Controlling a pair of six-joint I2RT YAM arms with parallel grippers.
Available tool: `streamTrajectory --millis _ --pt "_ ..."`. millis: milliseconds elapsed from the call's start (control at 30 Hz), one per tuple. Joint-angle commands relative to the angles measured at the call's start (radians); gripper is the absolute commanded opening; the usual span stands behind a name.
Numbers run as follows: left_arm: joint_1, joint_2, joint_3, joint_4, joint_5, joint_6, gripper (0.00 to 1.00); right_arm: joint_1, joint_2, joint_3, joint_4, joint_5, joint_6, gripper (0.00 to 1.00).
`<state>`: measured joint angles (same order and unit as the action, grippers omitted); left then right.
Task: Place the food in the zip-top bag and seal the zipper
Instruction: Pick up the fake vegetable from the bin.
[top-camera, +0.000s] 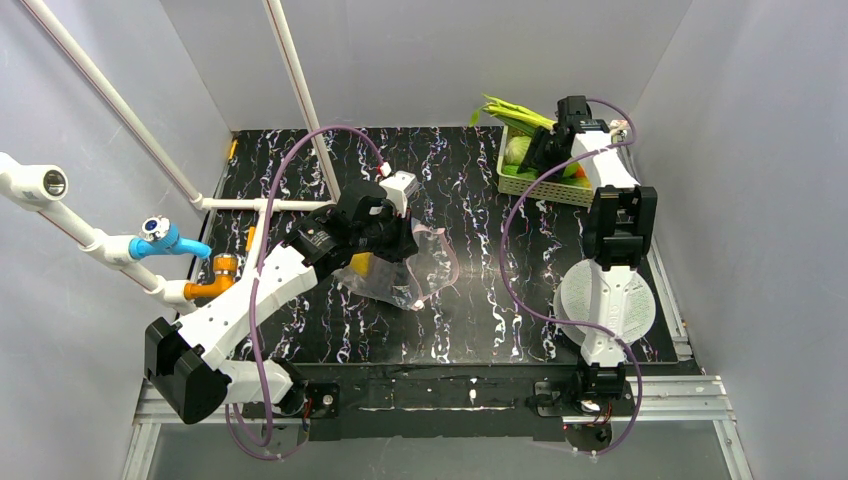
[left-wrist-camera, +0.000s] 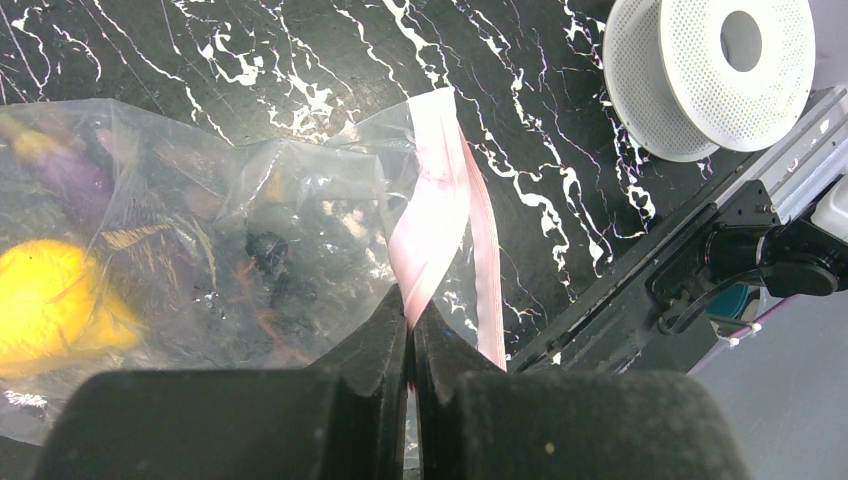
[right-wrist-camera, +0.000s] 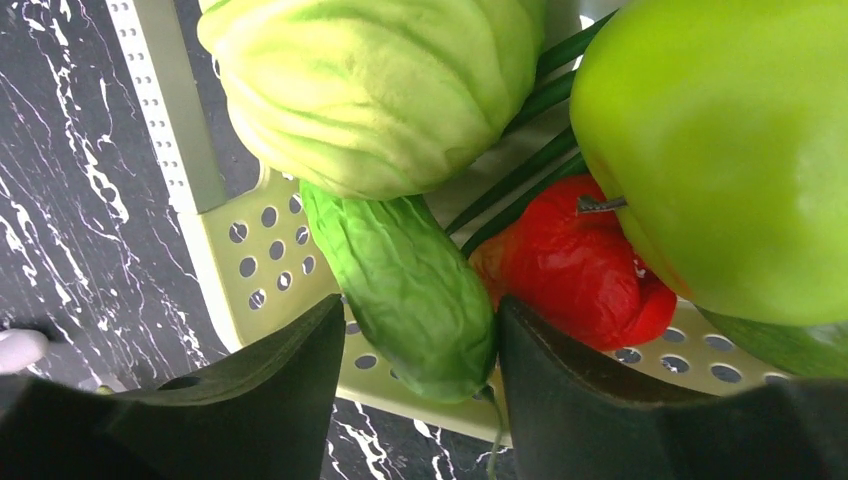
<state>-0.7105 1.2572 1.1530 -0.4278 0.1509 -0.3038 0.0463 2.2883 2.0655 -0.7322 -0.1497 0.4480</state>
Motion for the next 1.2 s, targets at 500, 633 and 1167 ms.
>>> streamTrajectory --millis 500,633,1167 --pt "-0.001 -0.01 0.031 -0.014 0.004 0.0 0.0 0.0 -0.203 -0.046 0.034 -0.047 0.007 0.18" --pt "0.0 -0.009 0.028 -0.01 0.005 -0.003 0.0 -0.002 -0.284 -0.12 0.048 -0.019 0.005 0.14" --pt "0.0 0.011 0.023 -0.006 -0.002 -0.007 0.0 0.027 -0.74 -0.827 0.265 -0.18 0.109 0.01"
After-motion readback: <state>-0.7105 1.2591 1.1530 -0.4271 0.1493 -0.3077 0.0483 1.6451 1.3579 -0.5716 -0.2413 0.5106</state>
